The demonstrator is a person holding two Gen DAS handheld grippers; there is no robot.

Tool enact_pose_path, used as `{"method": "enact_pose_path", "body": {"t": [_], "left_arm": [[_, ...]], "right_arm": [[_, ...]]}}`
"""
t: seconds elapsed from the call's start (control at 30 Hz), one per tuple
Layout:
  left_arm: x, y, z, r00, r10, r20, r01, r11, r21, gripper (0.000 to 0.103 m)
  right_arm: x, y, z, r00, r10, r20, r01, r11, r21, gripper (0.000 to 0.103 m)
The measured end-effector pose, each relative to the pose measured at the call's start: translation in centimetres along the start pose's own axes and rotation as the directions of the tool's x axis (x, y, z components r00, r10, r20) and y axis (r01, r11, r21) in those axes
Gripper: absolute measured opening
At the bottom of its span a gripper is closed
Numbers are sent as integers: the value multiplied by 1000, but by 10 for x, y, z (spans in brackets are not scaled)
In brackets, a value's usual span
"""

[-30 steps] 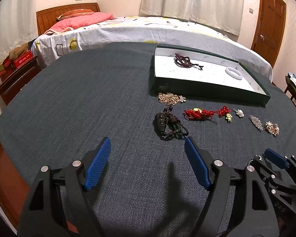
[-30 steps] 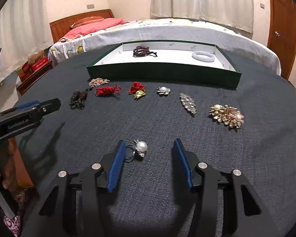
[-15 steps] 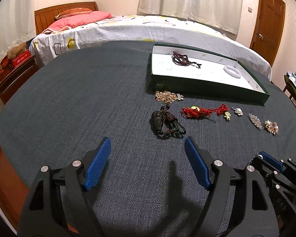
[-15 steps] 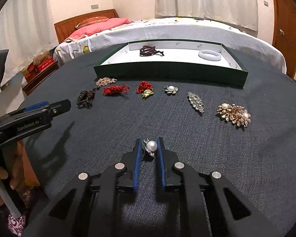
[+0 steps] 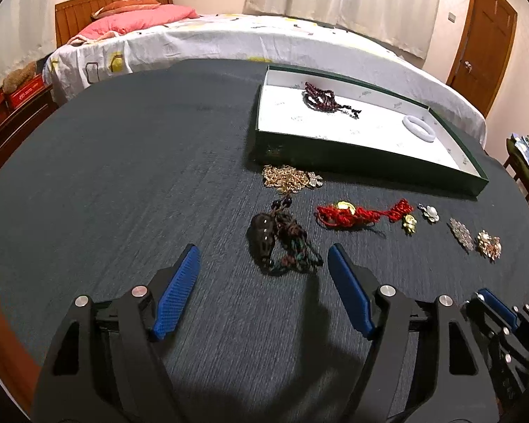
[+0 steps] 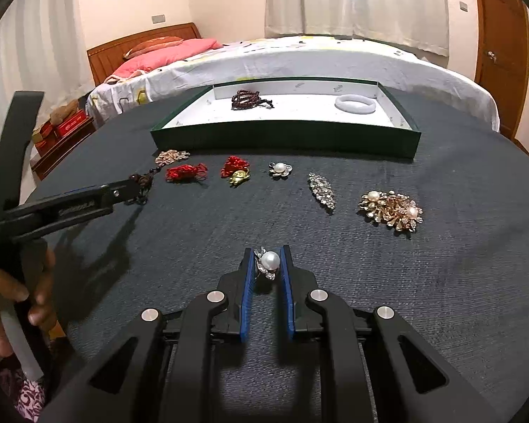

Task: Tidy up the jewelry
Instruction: 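Grasp the pearl ring with the right gripper while the left gripper grasps the black pendant necklace, then carry ring and necklace into the green box and open both grippers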

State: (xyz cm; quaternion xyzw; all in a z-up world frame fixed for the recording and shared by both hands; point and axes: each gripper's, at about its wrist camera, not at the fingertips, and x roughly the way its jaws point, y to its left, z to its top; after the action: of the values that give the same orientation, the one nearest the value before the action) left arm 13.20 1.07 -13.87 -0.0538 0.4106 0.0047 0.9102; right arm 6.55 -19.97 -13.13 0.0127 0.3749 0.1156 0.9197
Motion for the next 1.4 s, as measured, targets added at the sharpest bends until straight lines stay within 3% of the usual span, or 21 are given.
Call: {"method": "enact_pose_path", "body": {"t": [0.2,0.43,0.83,1.4], "left_arm": [[11,-1,4,999,-16,-36,17,1000,11,55],[11,0,3,999,-32,-31,33,999,38,22],[5,8,-2,998,-60,-27,60,998,4,19],[-32,-4,10,995,-77,62,76,997,27,19]], "right_arm": [[0,-4,1,1000,0,2,0,1000,12,15],[1,-6,-1,1000,7,-3,-7,1000,22,15],[-1,-9,2,1000,8,4,-8,999,31,15],[-17,-12,12,999,1,49,-2,999,36,15]]}}
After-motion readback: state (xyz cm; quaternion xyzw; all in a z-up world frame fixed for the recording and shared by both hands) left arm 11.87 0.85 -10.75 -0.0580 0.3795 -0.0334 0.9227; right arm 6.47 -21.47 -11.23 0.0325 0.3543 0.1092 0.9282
